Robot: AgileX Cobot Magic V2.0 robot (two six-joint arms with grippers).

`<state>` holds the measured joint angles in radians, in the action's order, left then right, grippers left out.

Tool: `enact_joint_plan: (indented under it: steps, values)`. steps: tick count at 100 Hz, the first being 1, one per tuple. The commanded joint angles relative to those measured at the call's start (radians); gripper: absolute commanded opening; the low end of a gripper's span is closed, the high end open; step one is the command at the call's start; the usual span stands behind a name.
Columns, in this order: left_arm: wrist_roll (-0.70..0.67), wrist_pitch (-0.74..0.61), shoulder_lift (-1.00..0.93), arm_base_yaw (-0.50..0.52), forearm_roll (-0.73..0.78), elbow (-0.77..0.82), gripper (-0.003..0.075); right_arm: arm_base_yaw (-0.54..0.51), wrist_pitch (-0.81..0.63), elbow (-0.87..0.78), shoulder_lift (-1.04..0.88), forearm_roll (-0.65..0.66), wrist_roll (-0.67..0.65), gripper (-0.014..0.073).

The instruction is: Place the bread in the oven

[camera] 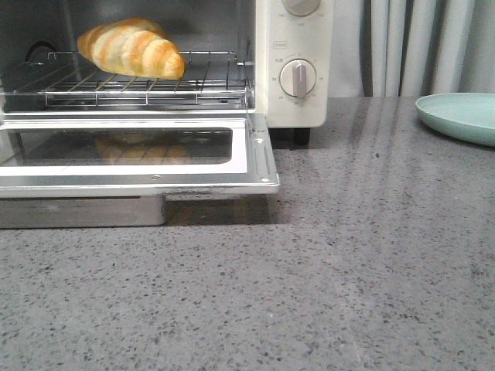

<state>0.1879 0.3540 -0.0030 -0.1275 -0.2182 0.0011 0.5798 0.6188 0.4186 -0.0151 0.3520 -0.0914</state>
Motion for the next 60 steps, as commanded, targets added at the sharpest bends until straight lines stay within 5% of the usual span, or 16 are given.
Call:
enact_joint_plan:
  steps: [1,60]
  values:
    - [-0.01,-0.042,-0.031,0.003,-0.02,0.022,-0.0021,-0.005,-0.069,0.022,-0.001,0.022,0.004,-0.0069]
    - [-0.01,-0.042,-0.031,0.003,-0.02,0.022,-0.0021,-0.046,-0.152,-0.185,-0.014,0.062,0.004,-0.0069]
